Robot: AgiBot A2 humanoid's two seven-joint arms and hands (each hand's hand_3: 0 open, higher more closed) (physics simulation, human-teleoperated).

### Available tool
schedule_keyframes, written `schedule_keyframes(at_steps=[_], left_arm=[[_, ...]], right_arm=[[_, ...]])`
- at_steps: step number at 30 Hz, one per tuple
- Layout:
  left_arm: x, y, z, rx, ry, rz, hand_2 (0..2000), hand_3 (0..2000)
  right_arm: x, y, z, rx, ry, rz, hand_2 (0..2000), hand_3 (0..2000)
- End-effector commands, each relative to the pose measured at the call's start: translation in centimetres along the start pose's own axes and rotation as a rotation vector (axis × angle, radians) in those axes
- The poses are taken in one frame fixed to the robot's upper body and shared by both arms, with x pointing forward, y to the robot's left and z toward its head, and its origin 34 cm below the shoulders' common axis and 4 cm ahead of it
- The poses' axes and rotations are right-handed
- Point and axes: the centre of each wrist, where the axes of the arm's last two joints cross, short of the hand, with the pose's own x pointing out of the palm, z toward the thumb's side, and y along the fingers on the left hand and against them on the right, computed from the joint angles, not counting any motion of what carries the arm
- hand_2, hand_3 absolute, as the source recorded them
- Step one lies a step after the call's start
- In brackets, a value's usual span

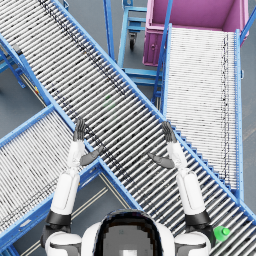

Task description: Pick up the oil and place it on the left assembly line, put the cola on the right, and keep Sprite still

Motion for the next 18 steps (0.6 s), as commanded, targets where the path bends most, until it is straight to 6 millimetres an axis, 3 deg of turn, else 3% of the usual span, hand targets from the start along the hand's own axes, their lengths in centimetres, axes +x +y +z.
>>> schedule_keyframes(at_steps=[1,18], left_arm=[[0.0,0.0,0.0,0.0,0.0,0.0,0,0],[0.0,0.0,0.0,0.0,0.0,0.0,0,0]], right_arm=[[0.0,0.0,0.0,0.0,0.0,0.0,0,0],[0.0,0.0,0.0,0.0,0.0,0.0,0,0]])
